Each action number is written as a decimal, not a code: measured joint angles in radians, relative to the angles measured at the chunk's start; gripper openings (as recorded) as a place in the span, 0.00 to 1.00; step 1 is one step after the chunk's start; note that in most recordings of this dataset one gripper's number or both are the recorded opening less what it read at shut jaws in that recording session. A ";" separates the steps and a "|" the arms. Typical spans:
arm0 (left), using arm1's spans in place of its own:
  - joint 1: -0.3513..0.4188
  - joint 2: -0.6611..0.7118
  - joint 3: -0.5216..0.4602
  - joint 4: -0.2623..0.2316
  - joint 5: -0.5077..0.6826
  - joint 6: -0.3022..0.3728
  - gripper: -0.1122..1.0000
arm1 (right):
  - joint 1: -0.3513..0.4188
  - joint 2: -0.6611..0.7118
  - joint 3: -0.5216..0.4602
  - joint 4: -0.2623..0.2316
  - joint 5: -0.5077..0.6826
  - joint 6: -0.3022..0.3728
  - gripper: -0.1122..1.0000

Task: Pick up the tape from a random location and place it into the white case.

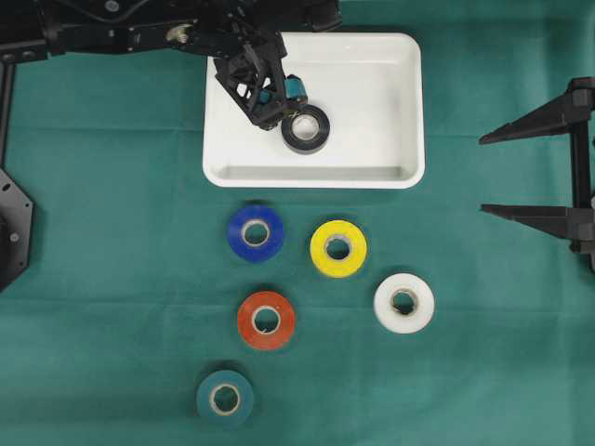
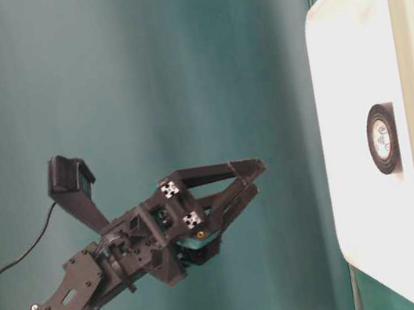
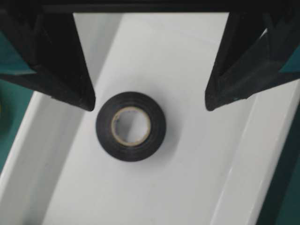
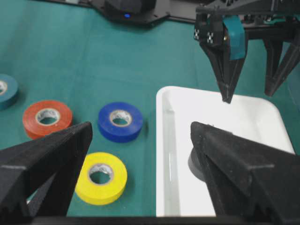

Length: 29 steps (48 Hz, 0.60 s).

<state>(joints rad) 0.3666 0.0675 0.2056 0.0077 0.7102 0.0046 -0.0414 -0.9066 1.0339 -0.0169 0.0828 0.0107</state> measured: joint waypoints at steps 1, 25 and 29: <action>0.000 0.000 0.000 0.002 0.000 -0.002 0.91 | 0.000 0.000 0.000 0.000 0.000 0.000 0.92; -0.229 -0.002 0.023 0.000 -0.034 -0.003 0.91 | 0.000 0.000 0.000 0.005 0.002 0.002 0.92; -0.265 -0.002 0.028 0.000 -0.052 0.003 0.90 | 0.002 0.000 0.000 0.006 0.002 0.000 0.92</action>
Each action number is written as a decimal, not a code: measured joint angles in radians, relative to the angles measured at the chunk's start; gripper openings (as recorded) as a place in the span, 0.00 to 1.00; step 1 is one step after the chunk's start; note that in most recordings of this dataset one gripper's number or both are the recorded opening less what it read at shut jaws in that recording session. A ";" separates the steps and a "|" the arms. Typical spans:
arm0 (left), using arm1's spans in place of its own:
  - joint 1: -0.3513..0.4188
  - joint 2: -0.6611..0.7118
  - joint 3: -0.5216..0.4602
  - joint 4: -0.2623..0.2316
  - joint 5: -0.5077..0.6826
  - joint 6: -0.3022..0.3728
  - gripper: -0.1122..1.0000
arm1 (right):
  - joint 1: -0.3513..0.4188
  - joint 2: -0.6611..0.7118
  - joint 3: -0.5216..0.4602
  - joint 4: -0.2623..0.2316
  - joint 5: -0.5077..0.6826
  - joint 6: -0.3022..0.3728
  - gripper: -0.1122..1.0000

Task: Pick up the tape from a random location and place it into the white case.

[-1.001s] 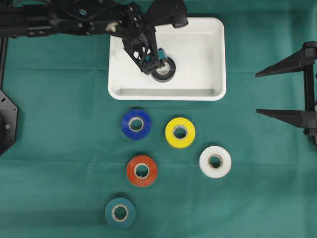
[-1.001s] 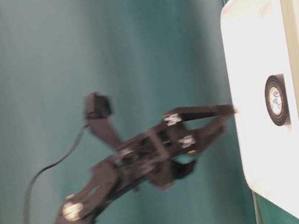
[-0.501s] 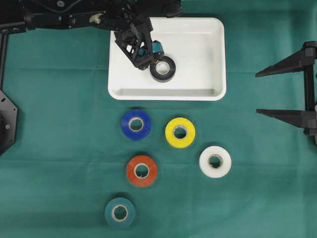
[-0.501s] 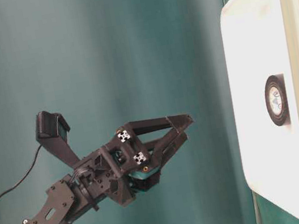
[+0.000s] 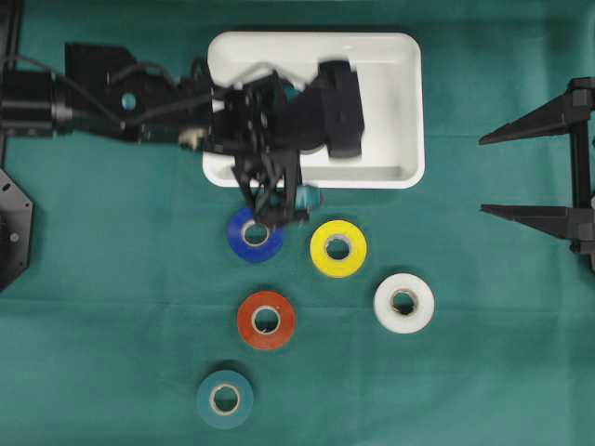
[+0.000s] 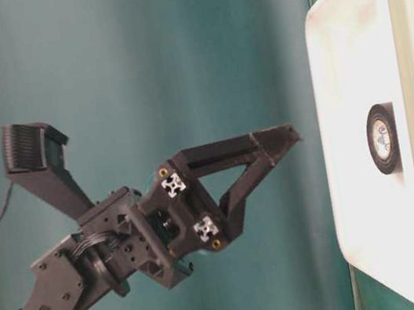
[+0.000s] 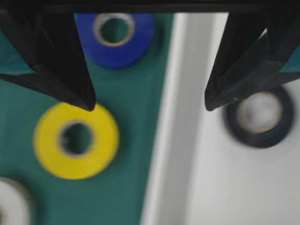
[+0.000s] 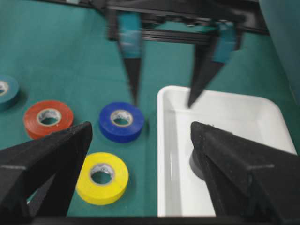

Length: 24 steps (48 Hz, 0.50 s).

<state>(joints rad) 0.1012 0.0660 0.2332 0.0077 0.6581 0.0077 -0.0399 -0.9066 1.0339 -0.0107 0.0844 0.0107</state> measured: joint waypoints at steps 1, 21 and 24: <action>-0.005 0.002 0.003 0.000 -0.002 0.000 0.90 | -0.002 0.000 0.000 0.000 0.000 0.002 0.92; -0.009 -0.155 0.121 0.000 -0.023 0.002 0.90 | -0.002 0.000 0.000 0.000 -0.002 0.000 0.92; -0.009 -0.196 0.147 0.000 -0.034 0.002 0.90 | -0.002 0.000 0.000 0.000 -0.002 0.002 0.92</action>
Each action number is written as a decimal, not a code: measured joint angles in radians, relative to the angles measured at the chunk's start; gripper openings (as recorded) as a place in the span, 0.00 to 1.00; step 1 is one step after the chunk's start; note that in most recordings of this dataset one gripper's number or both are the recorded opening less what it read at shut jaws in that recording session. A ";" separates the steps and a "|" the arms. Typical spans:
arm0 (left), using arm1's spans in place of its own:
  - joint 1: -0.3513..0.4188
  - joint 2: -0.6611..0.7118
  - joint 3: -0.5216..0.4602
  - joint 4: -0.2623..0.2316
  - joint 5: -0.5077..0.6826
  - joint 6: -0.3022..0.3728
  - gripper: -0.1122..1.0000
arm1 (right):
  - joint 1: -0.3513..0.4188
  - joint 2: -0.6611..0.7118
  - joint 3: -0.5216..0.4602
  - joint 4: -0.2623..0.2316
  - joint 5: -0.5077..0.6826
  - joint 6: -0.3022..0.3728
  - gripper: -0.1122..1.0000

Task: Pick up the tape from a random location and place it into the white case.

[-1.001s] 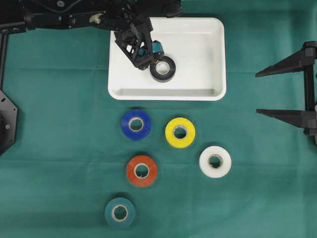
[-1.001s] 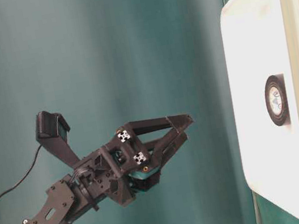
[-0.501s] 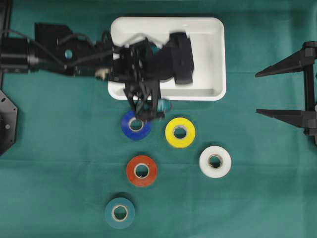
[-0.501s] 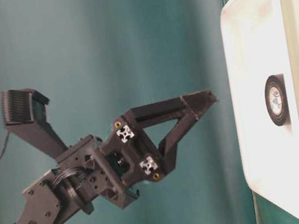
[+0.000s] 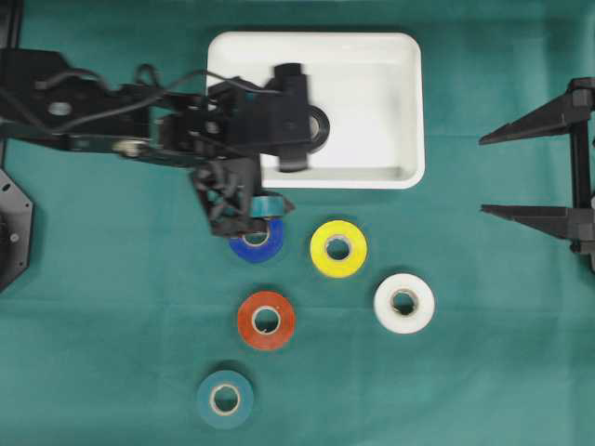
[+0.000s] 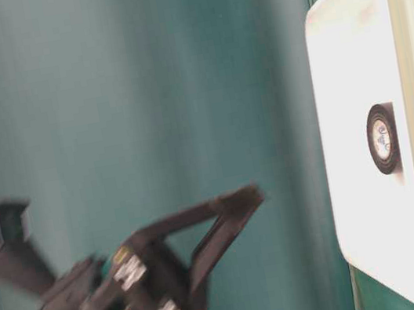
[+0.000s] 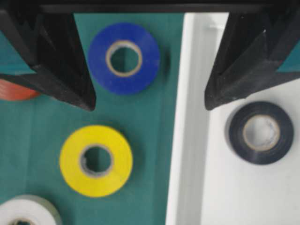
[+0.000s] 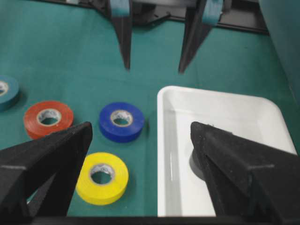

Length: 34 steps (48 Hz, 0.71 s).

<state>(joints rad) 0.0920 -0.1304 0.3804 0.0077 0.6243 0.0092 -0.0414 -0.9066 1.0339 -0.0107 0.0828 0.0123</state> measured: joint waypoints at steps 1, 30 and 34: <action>0.000 -0.012 0.006 0.000 -0.005 -0.002 0.90 | 0.000 0.000 0.000 0.000 0.000 -0.002 0.92; 0.000 -0.453 0.301 0.000 -0.190 0.000 0.90 | 0.000 -0.002 0.000 0.000 0.000 -0.002 0.92; 0.000 -0.517 0.339 0.000 -0.209 0.002 0.90 | 0.000 -0.002 0.000 0.000 0.000 0.000 0.92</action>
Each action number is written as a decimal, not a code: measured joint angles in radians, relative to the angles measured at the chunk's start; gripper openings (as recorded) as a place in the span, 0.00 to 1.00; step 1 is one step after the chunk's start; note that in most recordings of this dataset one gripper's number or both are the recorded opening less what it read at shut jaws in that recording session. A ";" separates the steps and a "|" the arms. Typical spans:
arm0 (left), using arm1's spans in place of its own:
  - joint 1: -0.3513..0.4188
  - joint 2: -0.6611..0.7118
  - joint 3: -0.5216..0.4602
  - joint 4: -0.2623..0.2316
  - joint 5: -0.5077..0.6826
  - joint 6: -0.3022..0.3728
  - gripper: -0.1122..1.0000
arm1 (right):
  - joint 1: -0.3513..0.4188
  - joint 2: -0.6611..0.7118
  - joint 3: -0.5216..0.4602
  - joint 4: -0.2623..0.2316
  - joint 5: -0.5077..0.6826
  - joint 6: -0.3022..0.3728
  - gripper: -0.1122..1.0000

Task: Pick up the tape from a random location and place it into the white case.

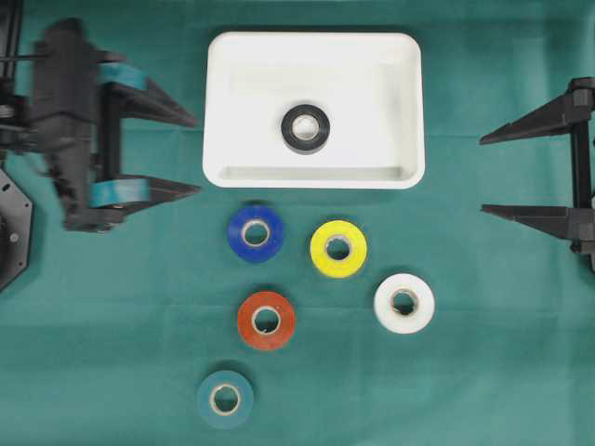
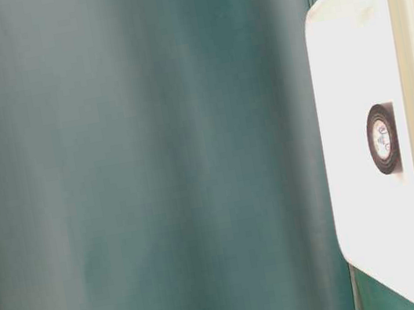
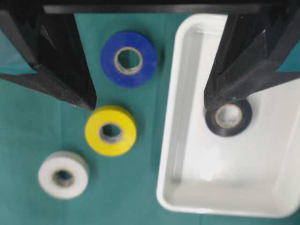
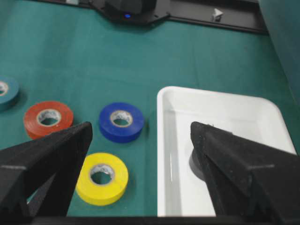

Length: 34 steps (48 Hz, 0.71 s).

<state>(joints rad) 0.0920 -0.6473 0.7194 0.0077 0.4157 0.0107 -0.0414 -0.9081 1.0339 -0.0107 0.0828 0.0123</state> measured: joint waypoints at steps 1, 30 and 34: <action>0.000 -0.015 0.009 0.000 -0.003 0.000 0.90 | 0.002 0.000 0.000 0.000 0.000 -0.002 0.92; 0.000 -0.202 0.264 0.000 -0.150 0.000 0.90 | 0.000 0.005 0.000 0.000 0.000 -0.002 0.92; 0.000 -0.202 0.307 0.000 -0.199 0.000 0.90 | 0.000 0.008 0.000 0.000 0.000 -0.002 0.92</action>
<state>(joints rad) 0.0920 -0.8498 1.0262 0.0077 0.2163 0.0107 -0.0414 -0.9004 1.0339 -0.0107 0.0828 0.0107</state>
